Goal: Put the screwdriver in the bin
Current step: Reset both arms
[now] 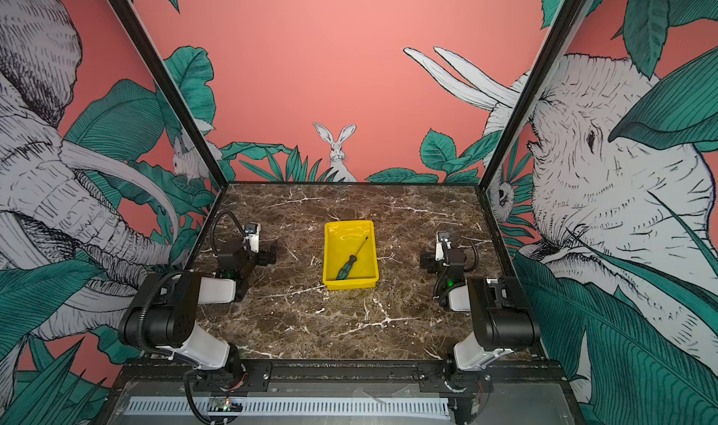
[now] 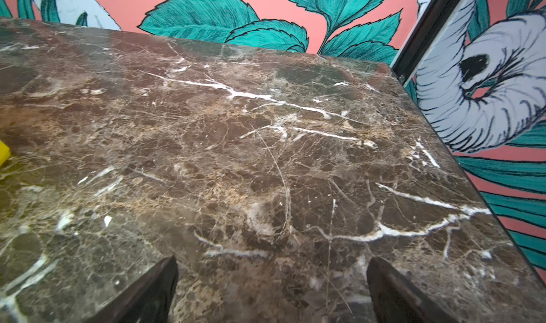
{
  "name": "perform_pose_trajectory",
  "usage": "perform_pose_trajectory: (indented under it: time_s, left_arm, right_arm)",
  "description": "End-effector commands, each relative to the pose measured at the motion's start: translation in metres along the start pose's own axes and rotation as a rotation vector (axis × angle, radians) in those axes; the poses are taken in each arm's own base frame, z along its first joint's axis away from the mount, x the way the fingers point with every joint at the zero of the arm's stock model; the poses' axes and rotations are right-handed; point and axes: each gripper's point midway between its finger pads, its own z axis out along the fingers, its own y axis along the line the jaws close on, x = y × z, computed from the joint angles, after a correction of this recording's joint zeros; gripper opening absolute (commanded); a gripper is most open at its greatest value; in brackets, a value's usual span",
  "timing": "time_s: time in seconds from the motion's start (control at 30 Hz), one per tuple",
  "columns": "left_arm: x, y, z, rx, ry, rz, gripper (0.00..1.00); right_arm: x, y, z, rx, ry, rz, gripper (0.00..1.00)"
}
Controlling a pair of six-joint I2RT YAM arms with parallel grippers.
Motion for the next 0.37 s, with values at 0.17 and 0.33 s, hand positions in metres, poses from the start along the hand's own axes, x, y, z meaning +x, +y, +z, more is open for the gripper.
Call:
perform_pose_trajectory:
  time_s: [0.17, 0.33]
  left_arm:
    - [-0.006, 0.001, -0.003, -0.004, -0.019, 0.01, 1.0]
    - [-0.005, 0.002, -0.003, -0.007, -0.019, 0.01, 1.0]
  right_arm:
    - [-0.023, -0.011, 0.008, 0.055, -0.027, 0.019, 0.99]
    - [-0.024, -0.014, 0.007, 0.065, -0.036, 0.023, 0.99]
